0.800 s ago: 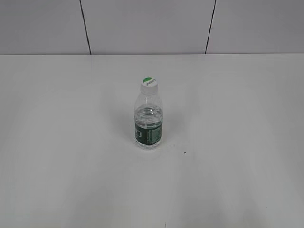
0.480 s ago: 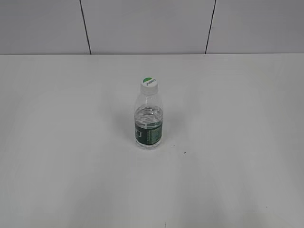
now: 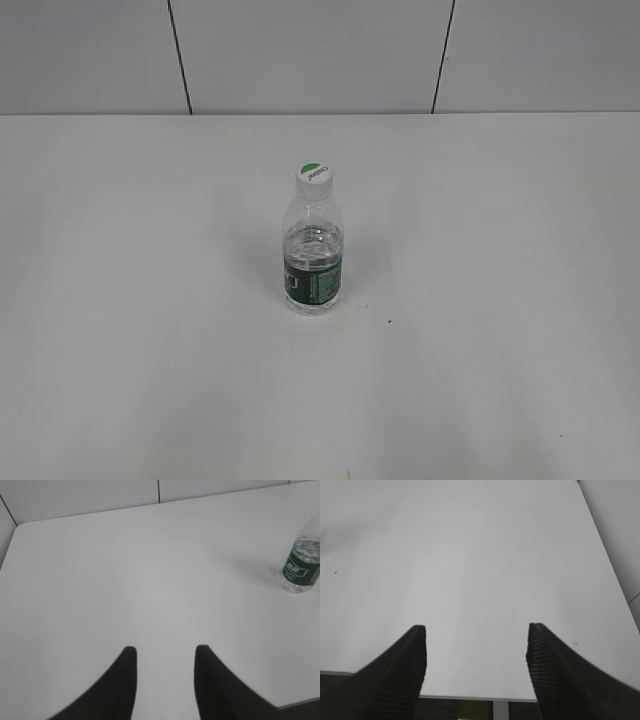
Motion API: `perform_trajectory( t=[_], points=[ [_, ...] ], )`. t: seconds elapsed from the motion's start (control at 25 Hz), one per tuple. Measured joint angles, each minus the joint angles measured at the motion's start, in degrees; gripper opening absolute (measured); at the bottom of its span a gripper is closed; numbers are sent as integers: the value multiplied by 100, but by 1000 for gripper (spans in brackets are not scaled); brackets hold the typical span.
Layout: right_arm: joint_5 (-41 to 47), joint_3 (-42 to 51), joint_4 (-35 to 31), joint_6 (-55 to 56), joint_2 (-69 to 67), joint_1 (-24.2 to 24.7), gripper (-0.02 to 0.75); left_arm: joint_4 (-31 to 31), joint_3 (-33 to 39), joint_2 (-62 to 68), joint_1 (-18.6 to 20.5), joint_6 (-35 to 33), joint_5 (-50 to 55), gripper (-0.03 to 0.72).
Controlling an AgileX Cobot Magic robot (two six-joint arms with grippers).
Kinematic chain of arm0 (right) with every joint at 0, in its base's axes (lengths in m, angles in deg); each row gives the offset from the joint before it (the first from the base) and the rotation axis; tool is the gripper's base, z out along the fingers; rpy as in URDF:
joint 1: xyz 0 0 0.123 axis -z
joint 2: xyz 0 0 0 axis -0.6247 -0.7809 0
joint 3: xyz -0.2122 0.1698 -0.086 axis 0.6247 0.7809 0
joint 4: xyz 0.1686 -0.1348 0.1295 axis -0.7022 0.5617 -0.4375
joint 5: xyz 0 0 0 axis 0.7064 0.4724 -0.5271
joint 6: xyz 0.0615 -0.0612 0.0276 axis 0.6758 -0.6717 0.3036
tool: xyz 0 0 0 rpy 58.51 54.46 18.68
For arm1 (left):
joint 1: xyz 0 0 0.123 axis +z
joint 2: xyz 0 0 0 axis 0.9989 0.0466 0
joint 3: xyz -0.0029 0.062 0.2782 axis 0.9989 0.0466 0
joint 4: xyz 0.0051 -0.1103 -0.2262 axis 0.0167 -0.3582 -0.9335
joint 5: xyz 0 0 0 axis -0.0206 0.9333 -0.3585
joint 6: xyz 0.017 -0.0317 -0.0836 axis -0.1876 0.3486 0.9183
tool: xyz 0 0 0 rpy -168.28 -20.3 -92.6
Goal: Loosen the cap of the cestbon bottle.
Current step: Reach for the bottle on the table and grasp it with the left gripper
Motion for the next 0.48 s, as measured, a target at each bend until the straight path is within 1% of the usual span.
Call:
perform_trajectory(
  t=[0.48],
  points=[
    [0,0,0,0,0,0,484,0,0,0,0,0,0,243]
  ],
)
